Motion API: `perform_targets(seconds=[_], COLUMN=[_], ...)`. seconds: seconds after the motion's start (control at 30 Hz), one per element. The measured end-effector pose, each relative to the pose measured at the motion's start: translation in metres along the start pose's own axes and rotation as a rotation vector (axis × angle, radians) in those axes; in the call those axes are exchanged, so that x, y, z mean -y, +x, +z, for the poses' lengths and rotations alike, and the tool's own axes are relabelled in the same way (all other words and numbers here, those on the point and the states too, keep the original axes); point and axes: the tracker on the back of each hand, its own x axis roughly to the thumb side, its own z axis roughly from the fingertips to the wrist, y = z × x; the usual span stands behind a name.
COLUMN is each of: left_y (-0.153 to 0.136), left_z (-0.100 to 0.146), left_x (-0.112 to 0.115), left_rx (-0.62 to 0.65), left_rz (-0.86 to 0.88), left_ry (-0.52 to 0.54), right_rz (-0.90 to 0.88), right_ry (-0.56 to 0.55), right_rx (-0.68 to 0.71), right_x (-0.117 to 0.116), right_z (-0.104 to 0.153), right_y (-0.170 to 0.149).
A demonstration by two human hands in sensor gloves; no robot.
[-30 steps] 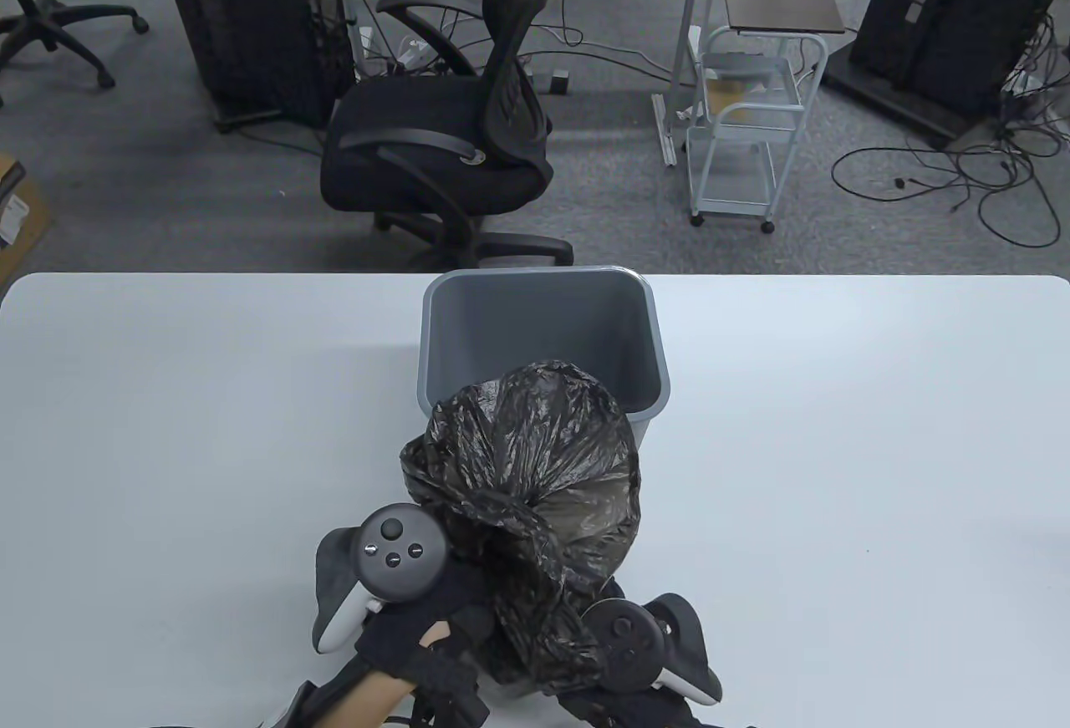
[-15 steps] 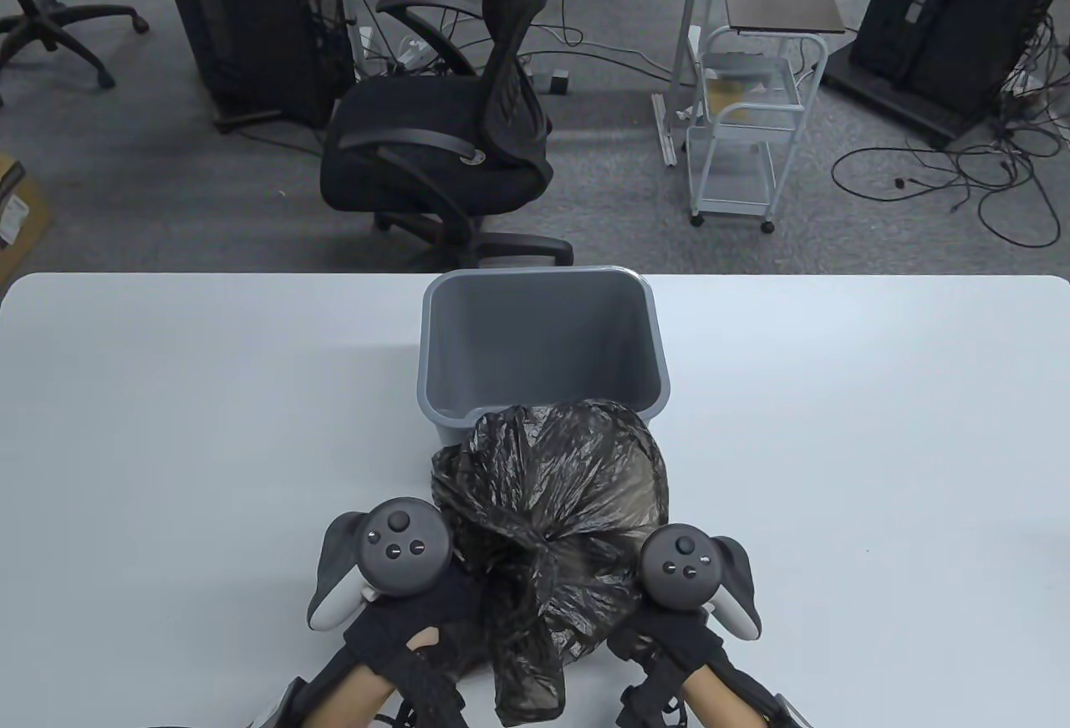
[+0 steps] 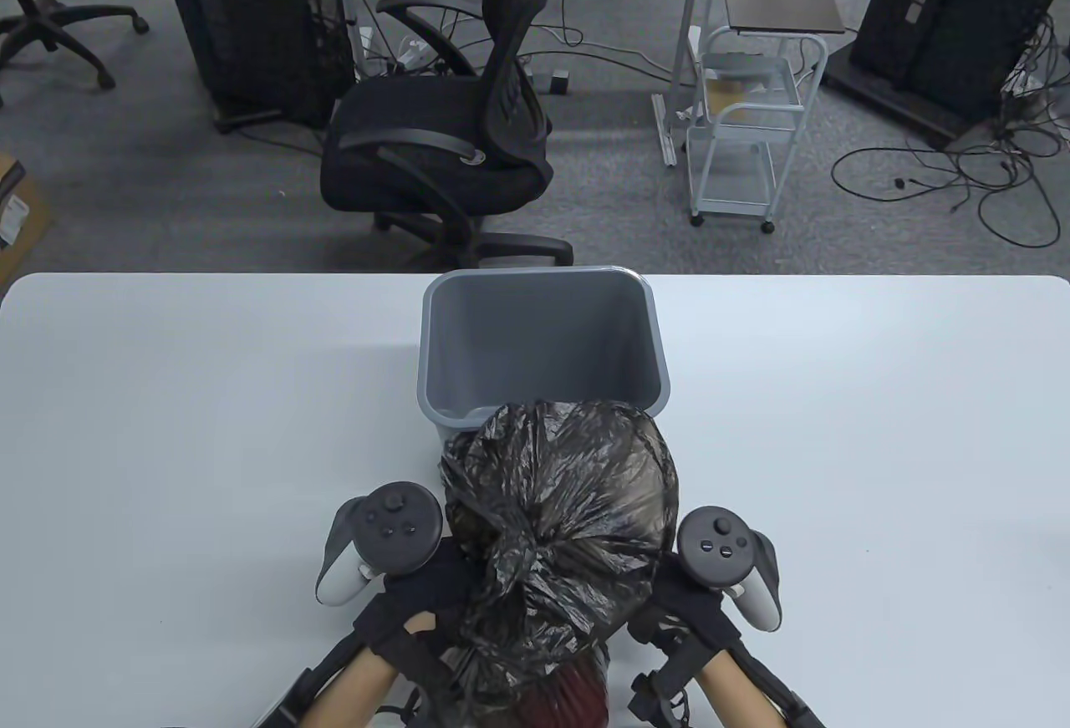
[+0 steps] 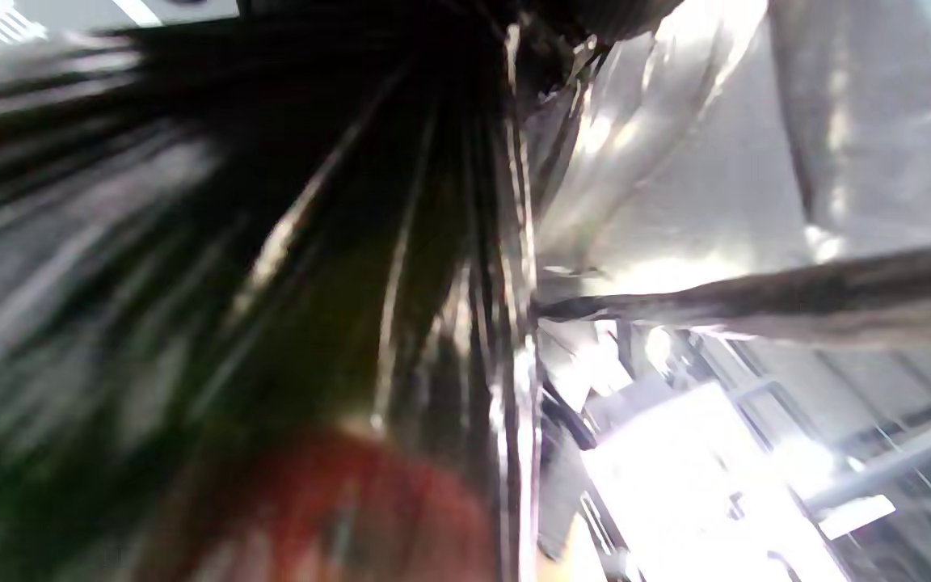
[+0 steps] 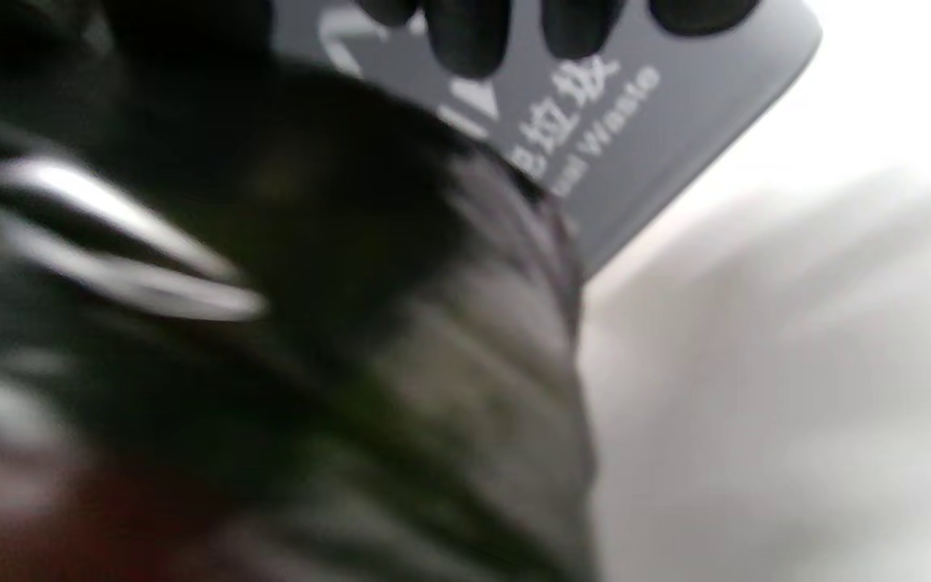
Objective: Twist garbage bag top to tighten it
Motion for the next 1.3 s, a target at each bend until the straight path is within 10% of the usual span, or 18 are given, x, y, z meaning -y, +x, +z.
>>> perform_targets(seconds=[0.2,0.5,0.87,1.3], left_y=[-0.010,0.005,0.003,-0.045], left_z=[0.005,0.013,0.003,-0.011], left_x=[-0.008,-0.004,0.002,0.000], left_rx=[-0.179,-0.217,0.013,-0.262], left_rz=[-0.058,-0.190,0.118,0.059], left_ry=[0.175,0.264,-0.061,0.055], right_rz=[-0.034,0.528,0.451,0.391], right_ry=[-0.043,0.037,0.048,0.092], right_rx=[0.109,0.165,0.182,-0.049], right_x=[-0.003,-0.069,-0.029,-0.022], right_z=[0.018,0.025,0.016,-0.005], right_y=[0.025,0.052,0.035,-0.012])
